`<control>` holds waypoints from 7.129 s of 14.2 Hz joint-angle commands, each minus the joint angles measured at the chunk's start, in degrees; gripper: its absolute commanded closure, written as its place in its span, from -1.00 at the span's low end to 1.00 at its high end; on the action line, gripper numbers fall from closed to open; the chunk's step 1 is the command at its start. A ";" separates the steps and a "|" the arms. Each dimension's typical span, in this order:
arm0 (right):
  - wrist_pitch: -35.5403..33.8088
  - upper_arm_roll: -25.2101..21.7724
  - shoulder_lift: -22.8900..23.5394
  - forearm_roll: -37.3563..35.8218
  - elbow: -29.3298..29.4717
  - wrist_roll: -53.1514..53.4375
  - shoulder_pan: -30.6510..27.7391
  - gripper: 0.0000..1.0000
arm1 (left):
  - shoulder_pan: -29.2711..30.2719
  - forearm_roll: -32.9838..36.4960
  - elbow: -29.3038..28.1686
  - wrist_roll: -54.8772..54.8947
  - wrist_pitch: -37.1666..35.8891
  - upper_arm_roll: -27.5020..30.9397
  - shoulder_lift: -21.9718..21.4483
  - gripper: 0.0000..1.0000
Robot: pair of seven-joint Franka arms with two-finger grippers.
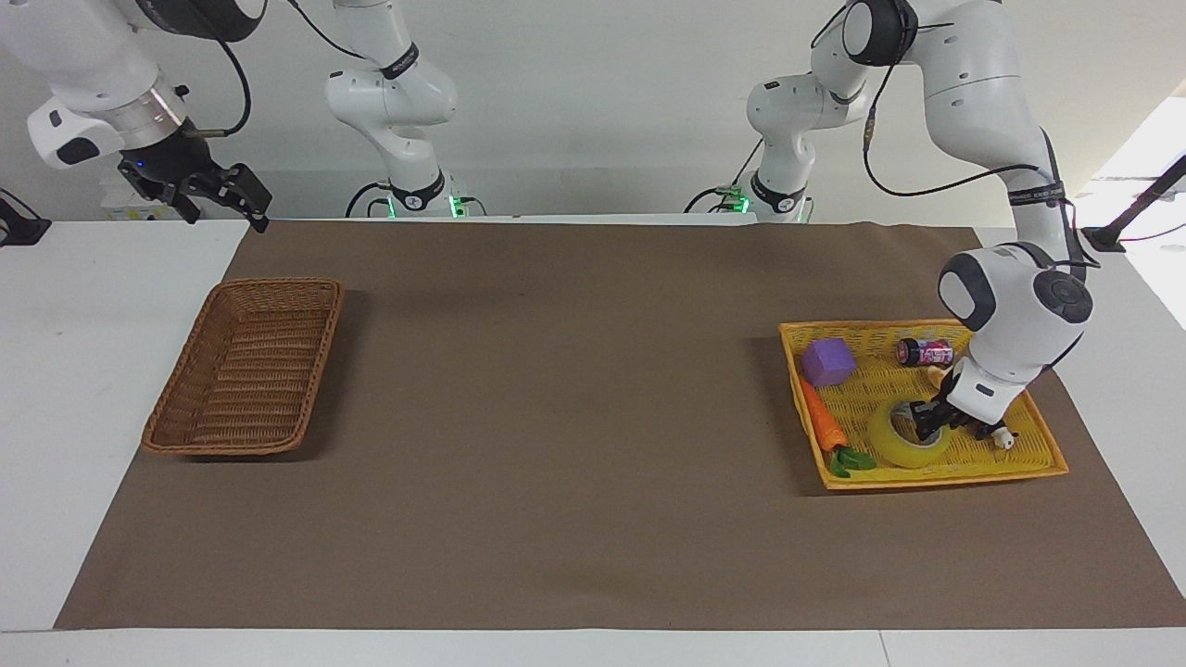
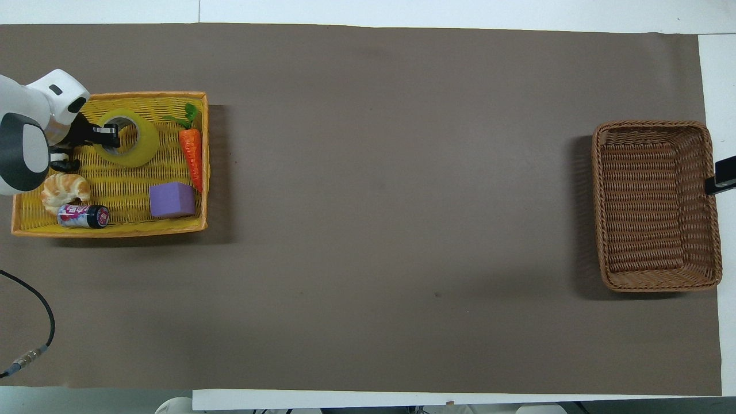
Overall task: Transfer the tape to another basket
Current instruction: 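Grasp and lift the tape roll with the left gripper, then hold the tape out while the right gripper reaches to grasp it, then open the left gripper and withdraw it from the tape roll, then carry the tape roll with the right gripper into the wicker basket, then release the tape roll and withdraw the right gripper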
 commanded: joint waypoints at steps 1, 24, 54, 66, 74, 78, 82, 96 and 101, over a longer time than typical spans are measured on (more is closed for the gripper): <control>-0.49 0.30 -0.40 0.40 -0.32 -1.33 -0.44 -0.98 | -4.30 -3.02 7.97 -2.10 -13.39 0.21 -4.00 1.00; 33.50 0.74 11.46 73.48 -22.81 -22.69 13.33 -0.99 | -35.78 -15.17 -2.20 -36.40 3.00 0.12 -8.06 0.96; 51.11 0.83 19.47 94.70 -21.85 -30.51 31.46 0.22 | -35.70 -15.17 -2.82 -36.39 2.30 0.12 -8.32 0.96; 50.84 0.65 18.50 94.45 -22.03 -30.07 30.85 1.00 | -29.91 -14.29 12.90 -32.55 -21.58 1.53 -8.49 -1.00; 28.21 0.30 14.72 71.89 -22.65 -30.78 4.00 1.00 | -8.04 -4.00 17.82 -6.20 -33.91 1.79 -13.51 -1.00; 9.05 0.21 14.98 56.68 -18.09 -31.30 -16.04 1.00 | -4.50 -4.00 14.95 -4.14 -30.84 1.79 -15.26 -1.00; 1.89 0.30 16.73 42.96 -14.91 -37.70 -31.00 1.00 | -3.10 -3.21 14.32 -4.05 -30.48 3.99 -15.62 -1.00; 5.30 0.39 25.18 36.53 -12.80 -49.30 -33.76 -0.98 | -7.13 5.32 16.79 -4.14 -44.11 1.70 -23.52 -1.00; 10.58 0.65 24.39 31.00 -12.19 -56.78 -32.44 -1.00 | -7.13 4.52 15.47 -4.40 -43.23 1.79 -25.19 -1.00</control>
